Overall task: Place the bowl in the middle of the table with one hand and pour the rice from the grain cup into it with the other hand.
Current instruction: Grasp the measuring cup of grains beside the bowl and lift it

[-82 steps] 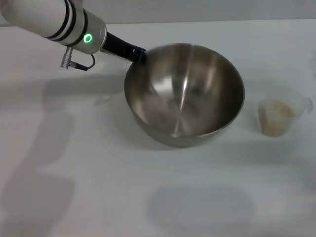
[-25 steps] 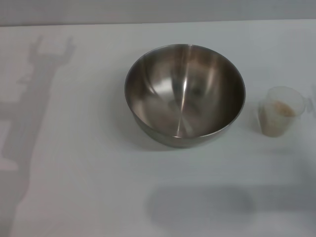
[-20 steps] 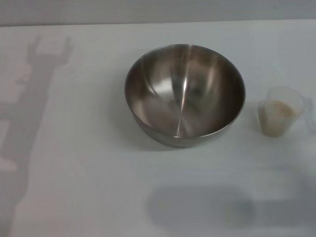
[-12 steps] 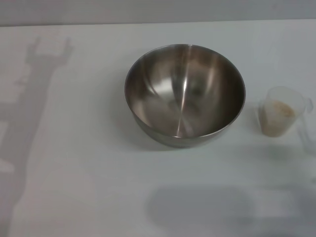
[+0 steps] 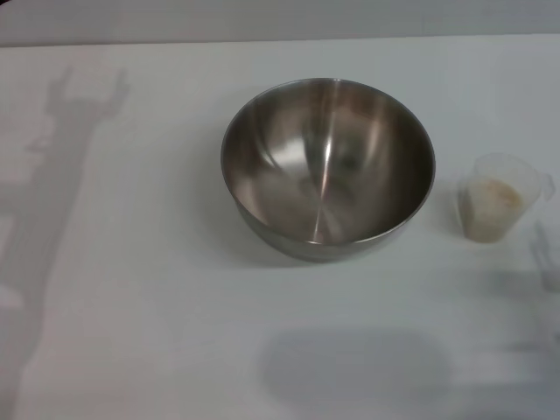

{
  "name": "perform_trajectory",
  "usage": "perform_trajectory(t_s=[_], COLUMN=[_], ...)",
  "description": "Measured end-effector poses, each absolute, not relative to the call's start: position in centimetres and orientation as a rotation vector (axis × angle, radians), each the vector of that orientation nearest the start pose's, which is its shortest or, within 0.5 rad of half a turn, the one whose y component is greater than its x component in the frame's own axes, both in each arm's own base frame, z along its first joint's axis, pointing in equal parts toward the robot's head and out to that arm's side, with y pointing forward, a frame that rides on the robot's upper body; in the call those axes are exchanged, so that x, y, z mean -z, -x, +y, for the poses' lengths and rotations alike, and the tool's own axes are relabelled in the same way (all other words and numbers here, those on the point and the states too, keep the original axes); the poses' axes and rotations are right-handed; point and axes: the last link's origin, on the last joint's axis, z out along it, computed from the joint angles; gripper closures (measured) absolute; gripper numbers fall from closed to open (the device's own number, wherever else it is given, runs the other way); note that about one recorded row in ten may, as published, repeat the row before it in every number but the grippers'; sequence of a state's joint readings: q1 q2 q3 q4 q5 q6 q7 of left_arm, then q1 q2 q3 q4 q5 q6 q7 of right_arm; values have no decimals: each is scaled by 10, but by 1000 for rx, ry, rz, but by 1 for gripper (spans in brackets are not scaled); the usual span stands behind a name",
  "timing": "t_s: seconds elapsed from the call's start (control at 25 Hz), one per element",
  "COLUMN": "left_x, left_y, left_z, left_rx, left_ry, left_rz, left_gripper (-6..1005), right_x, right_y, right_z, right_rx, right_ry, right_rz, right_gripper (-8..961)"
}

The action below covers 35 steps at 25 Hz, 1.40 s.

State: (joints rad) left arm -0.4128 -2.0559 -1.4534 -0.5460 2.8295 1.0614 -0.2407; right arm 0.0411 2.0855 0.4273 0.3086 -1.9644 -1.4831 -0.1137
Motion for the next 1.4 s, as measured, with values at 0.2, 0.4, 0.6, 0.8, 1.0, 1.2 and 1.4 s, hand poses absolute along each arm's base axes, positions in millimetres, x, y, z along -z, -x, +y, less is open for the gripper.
perform_trajectory(t_s=[0.2, 0.4, 0.6, 0.8, 1.0, 1.2, 1.4], left_x=[-47, -48, -48, -48, -48, -48, -48], left_y=[256, 256, 254, 252, 251, 249, 249], left_z=[385, 384, 385, 385, 385, 386, 386], left_rx=[1015, 1016, 1022, 1032, 1035, 1040, 1042], left_ry=[1452, 1451, 1449, 1448, 1448, 1449, 1448], left_rz=[-403, -402, -396, -394, -392, -390, -389], left_gripper=[129, 128, 128, 128, 128, 128, 128], right_x=[32, 35, 34, 35, 37, 39, 40], right_y=[-363, -368, -370, -372, -373, -371, -371], right_z=[187, 188, 193, 200, 206, 211, 216], right_rx=[-558, -525, -509, -486, -473, -471, -466], right_ry=[1494, 1511, 1522, 1546, 1566, 1581, 1590], right_rz=[509, 532, 530, 528, 530, 527, 526], right_gripper=[269, 269, 268, 268, 269, 269, 269])
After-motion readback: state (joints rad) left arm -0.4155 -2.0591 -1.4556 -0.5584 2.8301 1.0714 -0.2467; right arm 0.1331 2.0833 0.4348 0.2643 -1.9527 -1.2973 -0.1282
